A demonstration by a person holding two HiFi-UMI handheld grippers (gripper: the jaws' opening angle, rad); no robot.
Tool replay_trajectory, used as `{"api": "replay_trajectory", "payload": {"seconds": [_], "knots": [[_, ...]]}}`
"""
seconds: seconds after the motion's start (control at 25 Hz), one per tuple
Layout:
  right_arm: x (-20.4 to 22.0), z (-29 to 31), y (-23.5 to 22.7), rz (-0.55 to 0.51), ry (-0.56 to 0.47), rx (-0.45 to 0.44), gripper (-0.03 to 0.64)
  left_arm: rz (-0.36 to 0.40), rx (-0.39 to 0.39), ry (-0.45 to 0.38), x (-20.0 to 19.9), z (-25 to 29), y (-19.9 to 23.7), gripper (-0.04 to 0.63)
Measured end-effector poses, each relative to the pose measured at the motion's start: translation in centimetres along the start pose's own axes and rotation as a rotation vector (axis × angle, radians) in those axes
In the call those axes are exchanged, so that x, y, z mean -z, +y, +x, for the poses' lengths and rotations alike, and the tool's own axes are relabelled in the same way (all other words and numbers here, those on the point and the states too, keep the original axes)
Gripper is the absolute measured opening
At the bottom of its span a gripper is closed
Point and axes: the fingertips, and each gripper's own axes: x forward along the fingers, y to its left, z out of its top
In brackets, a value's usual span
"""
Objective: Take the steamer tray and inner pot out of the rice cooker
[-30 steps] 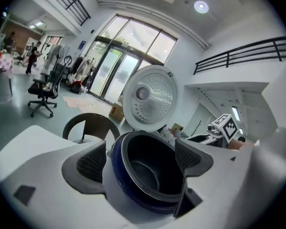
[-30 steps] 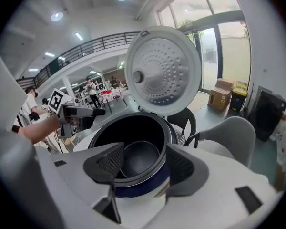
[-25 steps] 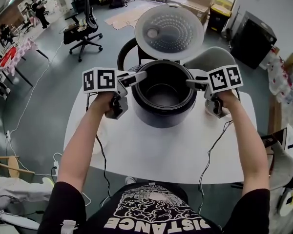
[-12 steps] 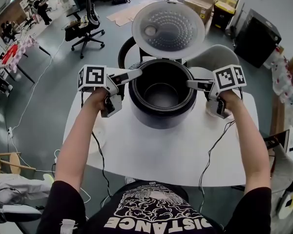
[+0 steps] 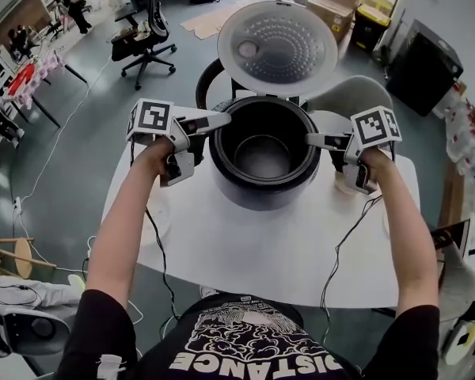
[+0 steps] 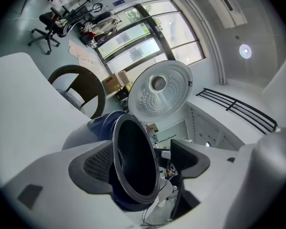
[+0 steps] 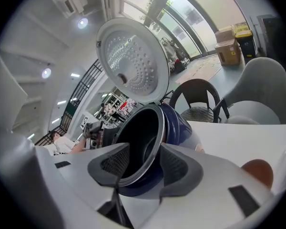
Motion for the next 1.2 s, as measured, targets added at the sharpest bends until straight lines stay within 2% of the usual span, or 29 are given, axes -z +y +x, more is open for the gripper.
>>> {"api": "replay_trajectory", "payload": {"seconds": [0.12, 0.28, 0.44, 0.6, 0.72, 1.0, 1.2], "knots": [[-0.6, 0.1, -0.2, 0.024, -0.008, -0.073, 0.201, -0.012, 0.005, 0.013, -0.2, 0.1, 0.0, 0.351], [-0.7, 0.1, -0.6, 0.029, -0.009, -0.143, 0.179, -0.004, -0.051, 0.033, 0.2, 0.6, 0.5, 0.315], [-0.4, -0.1, -1.5, 0.04, -0.004, -0.125, 0.121, 0.042, -0.116, 0.048, 0.8, 0.8, 0.9, 0.267], [-0.6, -0.3, -2.2, 0.022, -0.004, -0.059, 0.098, 0.046, -0.175, 0.07, 1.0, 0.8, 1.7, 0.187], [-1.0, 0.0, -2.5, 0.032, -0.016, -0.054, 0.069, 0.051, -0.197, 0.077, 1.1, 0.8, 2.1, 0.164], [-1.3, 0.0, -2.9, 0.064, -0.052, -0.089, 0.058, 0.046, -0.212, 0.062, 1.8, 0.6, 2.7, 0.078], [-1.9, -0.2, -2.8, 0.091, -0.094, -0.115, 0.052, 0.012, -0.149, 0.045, 1.9, 0.8, 1.8, 0.043]]}}
